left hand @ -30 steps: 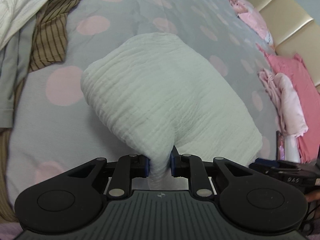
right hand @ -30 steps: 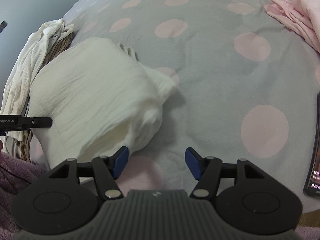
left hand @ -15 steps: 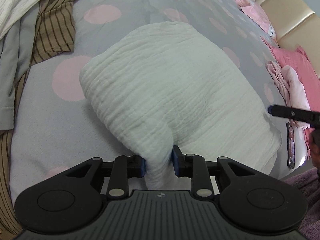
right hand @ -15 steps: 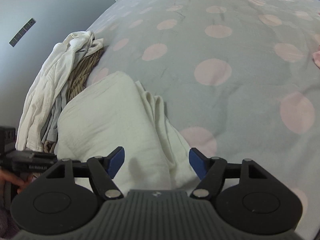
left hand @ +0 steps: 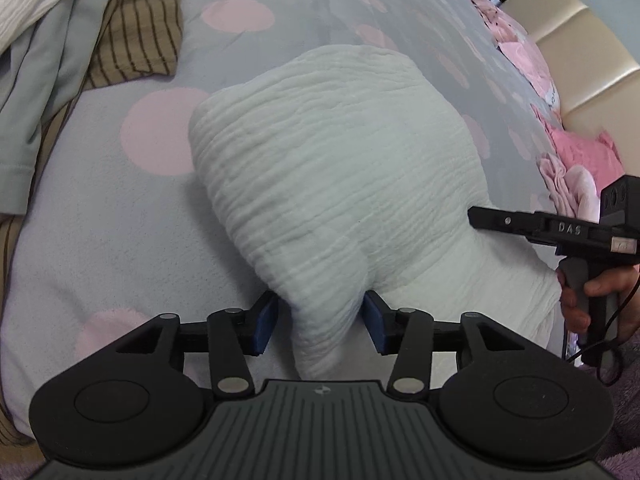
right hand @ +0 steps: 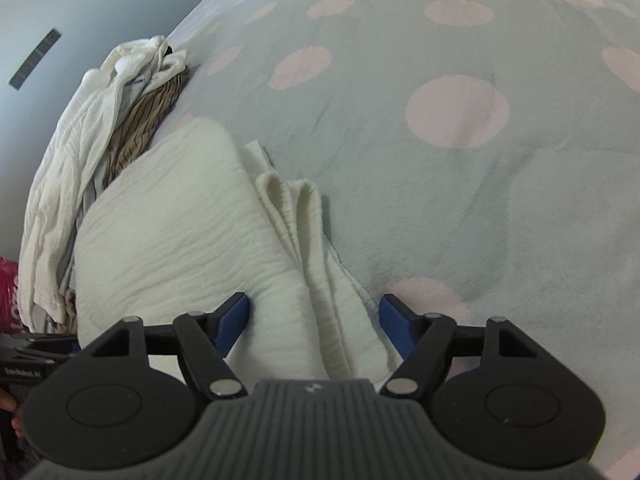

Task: Fold clothes
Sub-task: 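Grasp the cream garment edge with the right gripper beside the left gripper, then lift the folded cream garment with both grippers and carry it toward the pink pillows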

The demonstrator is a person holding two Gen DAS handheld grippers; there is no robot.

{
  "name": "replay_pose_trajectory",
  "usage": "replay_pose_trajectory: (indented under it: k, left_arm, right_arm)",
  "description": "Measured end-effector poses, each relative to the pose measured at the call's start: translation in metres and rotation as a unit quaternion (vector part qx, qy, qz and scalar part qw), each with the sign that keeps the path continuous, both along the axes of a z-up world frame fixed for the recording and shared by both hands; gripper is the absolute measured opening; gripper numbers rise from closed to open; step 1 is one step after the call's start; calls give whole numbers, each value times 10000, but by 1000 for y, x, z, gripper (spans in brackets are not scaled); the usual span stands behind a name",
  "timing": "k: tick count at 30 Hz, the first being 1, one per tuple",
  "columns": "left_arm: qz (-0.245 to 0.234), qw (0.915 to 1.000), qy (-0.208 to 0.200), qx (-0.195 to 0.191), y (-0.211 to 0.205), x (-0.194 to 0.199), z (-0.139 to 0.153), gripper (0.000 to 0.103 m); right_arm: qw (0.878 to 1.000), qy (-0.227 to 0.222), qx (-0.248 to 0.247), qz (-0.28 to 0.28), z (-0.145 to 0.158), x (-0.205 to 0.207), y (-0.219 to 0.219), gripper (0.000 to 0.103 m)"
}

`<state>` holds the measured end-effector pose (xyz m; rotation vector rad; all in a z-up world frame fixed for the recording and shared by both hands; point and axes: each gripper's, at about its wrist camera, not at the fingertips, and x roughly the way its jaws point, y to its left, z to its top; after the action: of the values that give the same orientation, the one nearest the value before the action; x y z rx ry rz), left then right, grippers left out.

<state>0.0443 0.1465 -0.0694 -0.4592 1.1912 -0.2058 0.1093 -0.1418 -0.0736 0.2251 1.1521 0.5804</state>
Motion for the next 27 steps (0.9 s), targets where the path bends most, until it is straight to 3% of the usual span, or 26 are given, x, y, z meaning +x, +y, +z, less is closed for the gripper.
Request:
replay_pose_trajectory:
  k: [2, 4, 5, 6, 11, 17, 27]
  left_arm:
    - [30, 10000, -3, -7, 0, 0, -2, 45]
    - [23, 10000, 7, 30, -1, 1, -3, 46]
    - [5, 10000, 2, 61, -3, 2, -2, 46]
    - [-14, 10000, -4, 94, -4, 2, -2, 46]
    - [-227, 9993, -188, 230, -14, 1, 5, 26]
    - [-362, 9974, -437, 444, -24, -3, 17, 19]
    - [-731, 9901, -1161, 293, -41, -5, 60, 17]
  right_arm:
    - [10000, -62, -34, -17, -1, -3, 1, 70]
    - [10000, -92, 24, -8, -1, -9, 3, 56]
    - [9999, -80, 102, -19, -2, -12, 4, 43]
    - [9998, -125, 123, -14, -1, -16, 5, 43]
    - [9991, -405, 105, -39, 7, -30, 4, 30]
    - [9975, -583, 336, -211, 21, -44, -2, 26]
    - [9910, -764, 857, -684, 56, -64, -38, 25]
